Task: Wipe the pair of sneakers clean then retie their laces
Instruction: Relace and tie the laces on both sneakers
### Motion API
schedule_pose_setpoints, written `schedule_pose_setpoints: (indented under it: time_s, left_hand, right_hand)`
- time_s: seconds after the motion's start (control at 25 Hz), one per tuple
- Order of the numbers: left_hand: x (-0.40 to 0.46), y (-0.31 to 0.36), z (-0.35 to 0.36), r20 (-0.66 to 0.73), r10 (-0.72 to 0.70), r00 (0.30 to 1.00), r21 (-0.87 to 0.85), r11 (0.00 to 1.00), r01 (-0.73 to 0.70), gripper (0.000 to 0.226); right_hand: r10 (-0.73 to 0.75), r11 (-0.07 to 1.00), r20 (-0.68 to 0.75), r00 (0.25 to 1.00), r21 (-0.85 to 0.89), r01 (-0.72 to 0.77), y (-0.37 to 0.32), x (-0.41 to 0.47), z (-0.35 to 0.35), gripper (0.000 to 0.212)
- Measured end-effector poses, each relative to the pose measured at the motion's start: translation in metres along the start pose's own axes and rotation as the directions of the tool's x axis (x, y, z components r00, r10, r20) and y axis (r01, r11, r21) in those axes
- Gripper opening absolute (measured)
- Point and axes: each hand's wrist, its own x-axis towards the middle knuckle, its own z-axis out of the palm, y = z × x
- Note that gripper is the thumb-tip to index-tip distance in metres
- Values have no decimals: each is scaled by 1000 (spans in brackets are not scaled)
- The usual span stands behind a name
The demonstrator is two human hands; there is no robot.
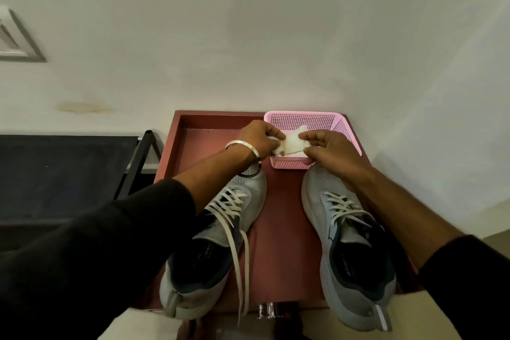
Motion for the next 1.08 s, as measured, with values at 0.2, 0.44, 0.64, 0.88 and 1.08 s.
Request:
schedule_pose_setpoints:
  time_s: [0.2,0.44,0.64,0.88,1.08]
  left_hand:
    - [36,8,11,104,68,992,364,926,-102,33]
    - [42,18,18,297,111,948,765,567,-306,31]
    - [36,15,29,315,132,940,897,283,-341,28]
    - [22,7,8,235,299,925,822,448,-353,32]
    - [-32,-3,-45,143,339,930,671,657,-343,28]
  right_hand:
    - [16,963,125,992,-270,19,9,24,-8,54]
    - [184,694,346,920,-709,128,0,43,-15,40]
    - [208,599,353,912,-783,166,1,42,-9,33]
    - [-85,721,116,990,-678,142,0,16,-12,39]
    - [-178,914,15,984,-368,171,-25,-47,7,30]
